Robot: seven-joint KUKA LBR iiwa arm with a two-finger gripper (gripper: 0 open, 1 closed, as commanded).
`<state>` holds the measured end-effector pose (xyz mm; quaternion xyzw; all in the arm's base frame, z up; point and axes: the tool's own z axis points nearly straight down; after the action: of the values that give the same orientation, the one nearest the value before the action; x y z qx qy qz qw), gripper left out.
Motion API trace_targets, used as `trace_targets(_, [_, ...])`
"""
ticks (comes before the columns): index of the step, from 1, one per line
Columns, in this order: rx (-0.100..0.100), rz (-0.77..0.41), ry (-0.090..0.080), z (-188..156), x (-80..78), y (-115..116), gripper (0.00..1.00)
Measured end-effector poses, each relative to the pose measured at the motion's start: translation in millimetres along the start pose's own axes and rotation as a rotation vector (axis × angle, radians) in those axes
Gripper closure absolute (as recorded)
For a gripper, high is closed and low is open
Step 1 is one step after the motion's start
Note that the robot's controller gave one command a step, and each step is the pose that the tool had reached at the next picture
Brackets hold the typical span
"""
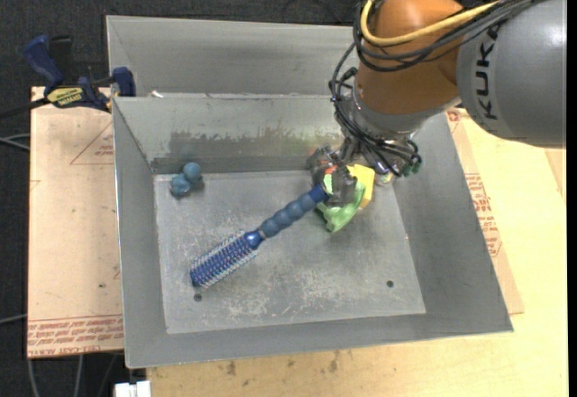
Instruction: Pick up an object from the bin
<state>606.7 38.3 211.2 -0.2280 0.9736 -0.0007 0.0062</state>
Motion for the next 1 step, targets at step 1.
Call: trace_targets(1, [-0.005, -0.001, 0.008, 5.0, 1.7, 1.3, 0.00])
